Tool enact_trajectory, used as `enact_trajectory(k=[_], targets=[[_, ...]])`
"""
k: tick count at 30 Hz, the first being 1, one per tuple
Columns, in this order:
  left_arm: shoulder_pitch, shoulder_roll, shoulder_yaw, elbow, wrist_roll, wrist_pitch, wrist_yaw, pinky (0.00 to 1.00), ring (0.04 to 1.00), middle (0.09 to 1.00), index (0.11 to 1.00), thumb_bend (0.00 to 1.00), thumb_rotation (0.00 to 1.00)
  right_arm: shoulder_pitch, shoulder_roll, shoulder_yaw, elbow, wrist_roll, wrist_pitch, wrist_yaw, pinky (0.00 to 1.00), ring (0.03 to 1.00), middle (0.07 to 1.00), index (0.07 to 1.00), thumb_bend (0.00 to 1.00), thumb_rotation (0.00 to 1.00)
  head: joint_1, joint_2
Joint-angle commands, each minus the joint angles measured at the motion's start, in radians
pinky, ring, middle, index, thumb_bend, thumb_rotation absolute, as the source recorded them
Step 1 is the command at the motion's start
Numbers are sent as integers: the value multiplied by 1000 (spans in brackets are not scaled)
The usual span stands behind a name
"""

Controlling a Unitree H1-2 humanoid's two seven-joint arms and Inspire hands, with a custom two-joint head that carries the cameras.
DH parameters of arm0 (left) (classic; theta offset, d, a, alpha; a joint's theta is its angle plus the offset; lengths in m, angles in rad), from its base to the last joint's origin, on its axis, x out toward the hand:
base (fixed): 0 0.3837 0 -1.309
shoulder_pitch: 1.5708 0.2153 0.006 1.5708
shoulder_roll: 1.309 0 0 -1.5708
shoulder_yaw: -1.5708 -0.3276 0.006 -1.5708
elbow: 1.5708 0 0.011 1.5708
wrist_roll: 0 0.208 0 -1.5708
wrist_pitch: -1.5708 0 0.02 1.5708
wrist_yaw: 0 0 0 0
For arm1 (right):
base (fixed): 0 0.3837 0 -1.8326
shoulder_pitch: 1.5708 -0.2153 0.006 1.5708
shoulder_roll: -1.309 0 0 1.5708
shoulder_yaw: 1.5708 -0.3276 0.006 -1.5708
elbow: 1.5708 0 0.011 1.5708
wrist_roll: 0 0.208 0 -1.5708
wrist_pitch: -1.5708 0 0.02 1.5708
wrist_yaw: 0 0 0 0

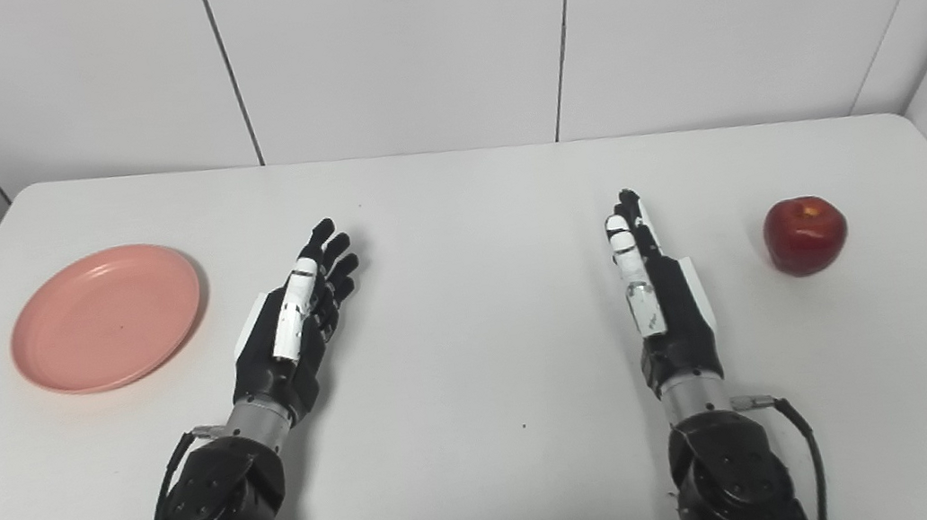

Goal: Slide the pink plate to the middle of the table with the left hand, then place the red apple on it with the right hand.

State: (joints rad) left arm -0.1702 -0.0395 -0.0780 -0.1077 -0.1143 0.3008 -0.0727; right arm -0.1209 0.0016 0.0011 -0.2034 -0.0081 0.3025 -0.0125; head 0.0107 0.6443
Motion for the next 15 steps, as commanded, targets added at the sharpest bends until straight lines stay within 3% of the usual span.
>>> enact_trajectory(k=[1,15], targets=[[-42,-2,-1,-22,-8,0,-14,1000,967,978,973,402,1000,-34,0,-4,-16,8,-43,4,1000,986,1000,1000,186,1000,1,0],[-43,-3,-1,-23,-12,3,-17,999,967,979,974,402,1000,-36,1,-5,-12,12,-43,2,1000,984,1000,1000,187,1000,3,1]])
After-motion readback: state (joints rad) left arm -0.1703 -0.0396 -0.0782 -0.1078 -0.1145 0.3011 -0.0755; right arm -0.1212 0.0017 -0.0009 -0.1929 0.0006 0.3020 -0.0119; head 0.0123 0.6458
